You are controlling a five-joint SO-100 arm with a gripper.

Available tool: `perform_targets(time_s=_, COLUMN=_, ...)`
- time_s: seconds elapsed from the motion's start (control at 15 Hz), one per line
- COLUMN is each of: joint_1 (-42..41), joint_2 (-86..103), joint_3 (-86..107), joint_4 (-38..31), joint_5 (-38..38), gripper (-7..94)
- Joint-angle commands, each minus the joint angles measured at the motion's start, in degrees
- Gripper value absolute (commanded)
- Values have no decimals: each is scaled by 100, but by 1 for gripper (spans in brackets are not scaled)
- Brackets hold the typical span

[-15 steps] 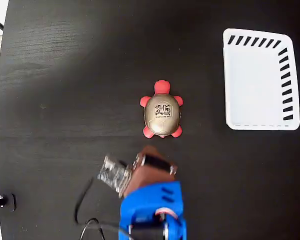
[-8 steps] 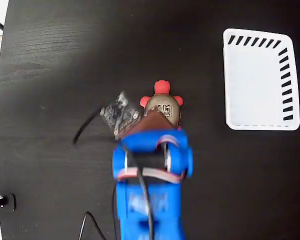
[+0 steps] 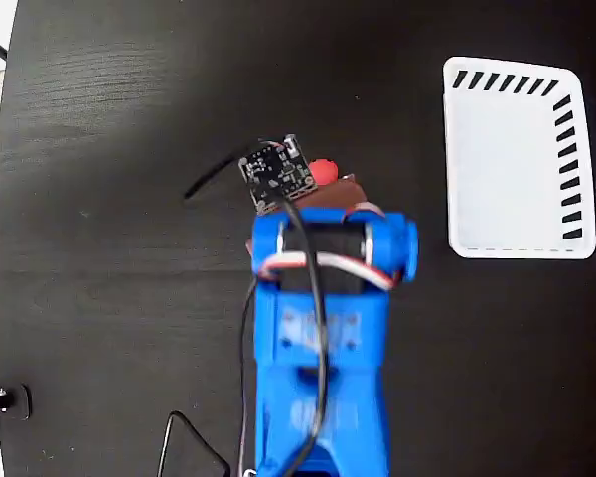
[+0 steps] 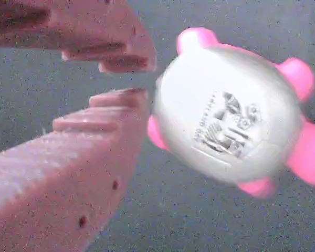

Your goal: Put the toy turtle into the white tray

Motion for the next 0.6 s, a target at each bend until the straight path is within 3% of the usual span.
perform_targets(time_s=0.0, joint_1=88, joint_2=-26, joint_3=-360, joint_4=141, joint_5=141, gripper=0)
perform_targets(time_s=0.47, joint_1=9, joint_2=211, joint_3=-158, joint_4=114, joint_5=229, gripper=0)
perform_targets(time_s=0.53, joint_1=-35, joint_2=352, joint_3=-26, joint_4=70, joint_5=571, gripper=0)
